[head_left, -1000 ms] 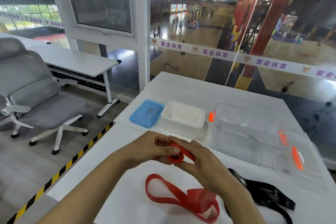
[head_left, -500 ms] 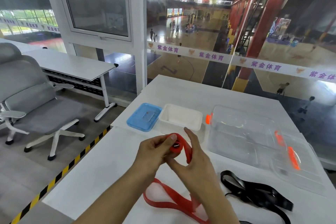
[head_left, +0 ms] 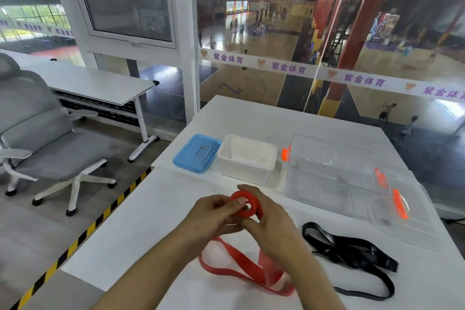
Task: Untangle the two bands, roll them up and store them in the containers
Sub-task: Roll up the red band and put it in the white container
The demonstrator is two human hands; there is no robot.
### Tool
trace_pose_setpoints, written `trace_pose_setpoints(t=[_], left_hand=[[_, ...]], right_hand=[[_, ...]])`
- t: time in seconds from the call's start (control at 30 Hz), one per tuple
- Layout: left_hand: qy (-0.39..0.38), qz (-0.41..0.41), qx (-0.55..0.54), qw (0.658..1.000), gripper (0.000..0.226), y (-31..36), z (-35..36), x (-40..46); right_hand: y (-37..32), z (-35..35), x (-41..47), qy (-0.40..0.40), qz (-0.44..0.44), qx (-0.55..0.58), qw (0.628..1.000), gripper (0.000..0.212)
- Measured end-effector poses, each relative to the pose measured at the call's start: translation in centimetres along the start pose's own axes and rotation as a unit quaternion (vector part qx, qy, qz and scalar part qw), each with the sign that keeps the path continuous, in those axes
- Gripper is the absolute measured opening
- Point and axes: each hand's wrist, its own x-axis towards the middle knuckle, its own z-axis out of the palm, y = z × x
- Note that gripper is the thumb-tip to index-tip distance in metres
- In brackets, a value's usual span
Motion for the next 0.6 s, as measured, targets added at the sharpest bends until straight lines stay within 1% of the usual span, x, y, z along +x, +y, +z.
trace_pose_setpoints(t=[0.1,0.17,0.23,0.33,0.4,0.47,0.6], left_hand=[[-0.057,0.002,0.028,0.998,0.037,0.6,-1.4,-0.4],[-0.085,0.007,0.070,0.994,0.040,1.2,-2.0,-0.2],[-0.115,0.008,0.129,0.985,0.034,1.8,-2.0,-0.1],[-0.140,0.003,0.158,0.978,0.027,2.2,-2.0,-0.3],[-0.132,0.021,0.163,0.978,0.028,2.0,-2.1,-0.2],[-0.107,0.046,0.155,0.981,0.027,1.5,-1.9,-0.1],[-0.055,0.093,0.119,0.987,0.027,0.8,-0.5,-0.3]], right_hand=[[0.0,-1.9,0.1,-0.078,-0.051,-0.025,0.995,0.064],[-0.5,-2.5,0.1,-0.106,-0.074,-0.039,0.991,0.065],[-0.9,-2.7,0.1,-0.129,-0.084,-0.046,0.987,0.067],[-1.2,-2.7,-0.1,-0.147,-0.083,-0.063,0.984,0.072],[-1.3,-2.7,-0.2,-0.142,-0.080,-0.072,0.984,0.074],[-1.4,-2.7,-0.1,-0.127,-0.072,-0.077,0.986,0.077],[-1.4,-3.3,-0.3,-0.072,-0.051,-0.072,0.993,0.082]])
